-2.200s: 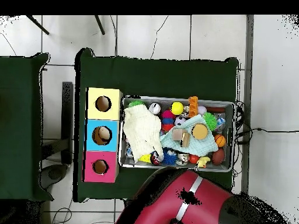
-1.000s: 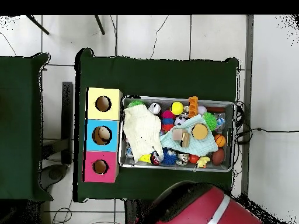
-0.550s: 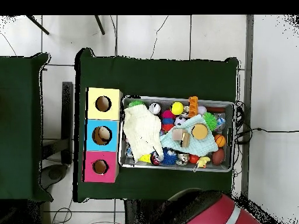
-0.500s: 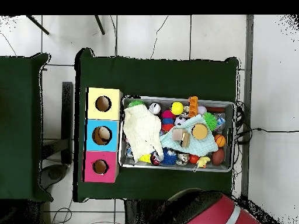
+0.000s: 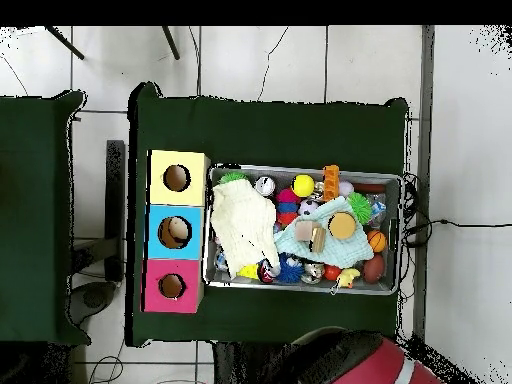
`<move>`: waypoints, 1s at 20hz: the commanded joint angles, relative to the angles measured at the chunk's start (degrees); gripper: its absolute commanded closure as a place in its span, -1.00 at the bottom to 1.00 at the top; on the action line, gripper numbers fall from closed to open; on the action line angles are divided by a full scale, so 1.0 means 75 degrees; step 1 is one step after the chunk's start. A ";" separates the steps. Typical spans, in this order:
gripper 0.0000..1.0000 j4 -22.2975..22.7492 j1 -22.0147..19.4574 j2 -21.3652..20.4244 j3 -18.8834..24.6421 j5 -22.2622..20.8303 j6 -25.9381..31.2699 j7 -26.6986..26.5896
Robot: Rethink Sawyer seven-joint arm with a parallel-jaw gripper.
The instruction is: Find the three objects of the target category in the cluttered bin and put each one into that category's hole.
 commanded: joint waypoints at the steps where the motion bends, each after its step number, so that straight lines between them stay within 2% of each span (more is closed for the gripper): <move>1: -1.00 -0.0292 -0.0028 0.0858 0.0874 -0.0204 0.2783 0.0594; 2: -1.00 -0.0355 -0.0045 0.0794 0.0992 -0.0135 0.2962 0.0575; 7: -1.00 -0.0980 0.0265 0.1330 0.1213 0.0136 0.2788 0.0723; 11: -1.00 -0.1516 0.0245 0.1498 0.1508 0.0226 0.3103 0.0741; 15: -1.00 -0.1794 0.0098 0.1231 0.1854 0.0285 0.3749 0.0683; 20: -1.00 -0.1903 -0.0123 0.0514 0.2309 0.0367 0.4867 0.0554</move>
